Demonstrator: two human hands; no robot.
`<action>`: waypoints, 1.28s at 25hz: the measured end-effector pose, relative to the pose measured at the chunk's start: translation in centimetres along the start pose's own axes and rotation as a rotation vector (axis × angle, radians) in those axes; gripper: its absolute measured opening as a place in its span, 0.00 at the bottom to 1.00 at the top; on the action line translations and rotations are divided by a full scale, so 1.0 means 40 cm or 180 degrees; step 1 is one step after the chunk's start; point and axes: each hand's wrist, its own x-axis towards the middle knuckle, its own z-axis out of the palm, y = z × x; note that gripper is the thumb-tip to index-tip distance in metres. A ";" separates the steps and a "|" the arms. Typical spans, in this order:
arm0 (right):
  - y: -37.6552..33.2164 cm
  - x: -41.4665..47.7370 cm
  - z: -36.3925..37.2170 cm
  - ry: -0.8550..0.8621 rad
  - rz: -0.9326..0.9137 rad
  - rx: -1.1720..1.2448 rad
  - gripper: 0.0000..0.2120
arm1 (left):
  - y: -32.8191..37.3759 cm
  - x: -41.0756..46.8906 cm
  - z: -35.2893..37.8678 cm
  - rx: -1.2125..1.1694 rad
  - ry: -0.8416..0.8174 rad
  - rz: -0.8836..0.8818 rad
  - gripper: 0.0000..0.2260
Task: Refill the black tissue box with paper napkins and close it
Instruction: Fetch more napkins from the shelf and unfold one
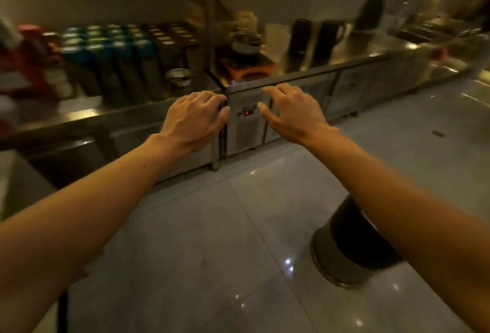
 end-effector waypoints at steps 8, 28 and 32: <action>-0.269 0.497 0.177 -0.0062 -0.0989 0.0706 0.24 | -0.461 0.017 -0.067 0.0446 0.0188 -0.0927 0.22; -0.384 1.705 0.559 0.0285 -0.1646 0.1297 0.24 | -1.364 0.736 0.021 0.0992 0.0500 -0.1223 0.22; -0.428 1.928 0.630 0.0318 -0.1697 0.1438 0.22 | -1.579 0.870 0.051 0.1035 0.0641 -0.1171 0.20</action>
